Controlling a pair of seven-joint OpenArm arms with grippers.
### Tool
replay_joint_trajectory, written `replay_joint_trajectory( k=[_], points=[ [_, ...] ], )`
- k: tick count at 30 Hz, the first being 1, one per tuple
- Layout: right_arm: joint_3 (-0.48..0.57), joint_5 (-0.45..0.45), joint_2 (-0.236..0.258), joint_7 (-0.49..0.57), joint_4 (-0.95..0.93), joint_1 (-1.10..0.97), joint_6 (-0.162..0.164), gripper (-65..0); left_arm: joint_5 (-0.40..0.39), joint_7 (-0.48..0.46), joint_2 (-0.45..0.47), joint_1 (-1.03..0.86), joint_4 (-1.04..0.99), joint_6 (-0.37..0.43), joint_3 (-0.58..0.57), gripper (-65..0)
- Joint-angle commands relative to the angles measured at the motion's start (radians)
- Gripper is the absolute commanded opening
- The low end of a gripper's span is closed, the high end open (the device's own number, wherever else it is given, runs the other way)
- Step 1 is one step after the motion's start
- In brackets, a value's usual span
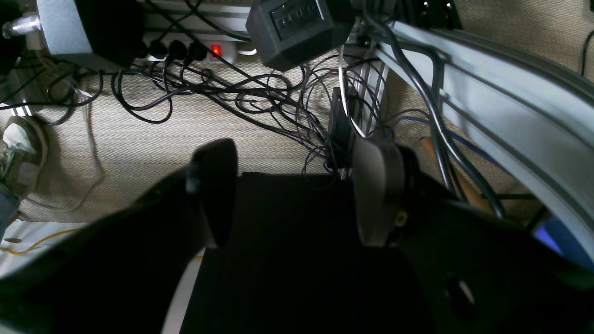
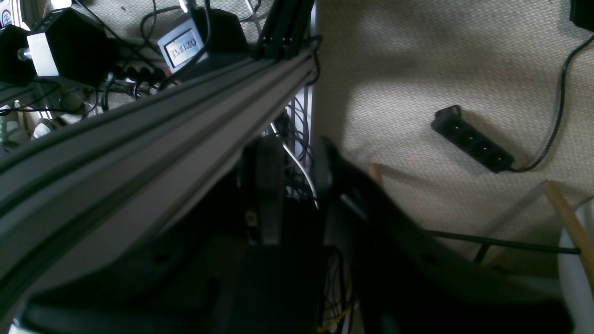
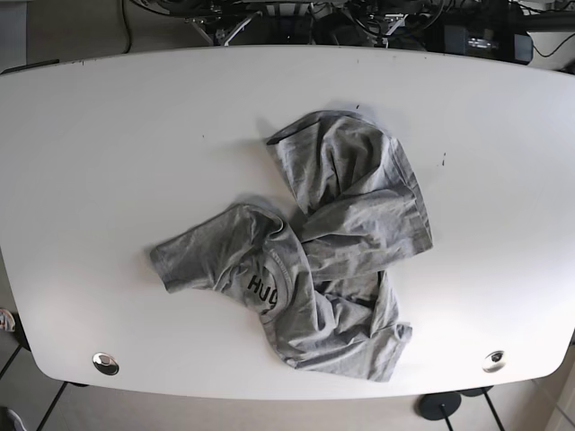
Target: Fold the T-shirt properly
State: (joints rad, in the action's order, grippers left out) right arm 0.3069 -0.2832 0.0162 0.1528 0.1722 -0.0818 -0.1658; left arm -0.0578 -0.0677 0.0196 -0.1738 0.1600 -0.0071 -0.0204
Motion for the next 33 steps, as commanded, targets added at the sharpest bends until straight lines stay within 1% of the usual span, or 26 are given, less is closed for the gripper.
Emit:
replay_joint_trajectory(
  k=[1,2,22,28,30,33],
  points=[
    [-0.003,-0.003,0.023,0.036,0.089,-0.094,-0.006,-53.8,0.009,-0.035,0.016,-0.122,0.184,0.004,0.005,-28.5],
    [-0.005,-0.004,0.018,0.02,0.086,-0.063,0.008,-52.8,0.016,-0.03,0.018,-0.091,0.174,0.009,0.009,-28.7],
    [-0.008,-0.004,0.02,0.02,0.085,-0.059,0.008,-52.8,0.014,-0.033,0.018,-0.077,0.177,0.009,0.014,-28.7],
    [-0.012,-0.011,0.021,0.026,0.085,-0.065,0.01,-53.1,0.014,-0.111,0.018,-0.089,0.175,0.009,0.014,-28.7],
    [-0.012,-0.011,0.021,0.077,0.085,-0.085,0.01,-53.1,0.014,-0.146,0.018,-0.112,0.183,0.009,0.014,-28.7],
    [-0.012,-0.011,0.023,0.09,0.085,-0.1,0.012,-53.1,0.014,-0.157,0.018,-0.123,0.183,0.009,0.014,-28.7]
  ],
)
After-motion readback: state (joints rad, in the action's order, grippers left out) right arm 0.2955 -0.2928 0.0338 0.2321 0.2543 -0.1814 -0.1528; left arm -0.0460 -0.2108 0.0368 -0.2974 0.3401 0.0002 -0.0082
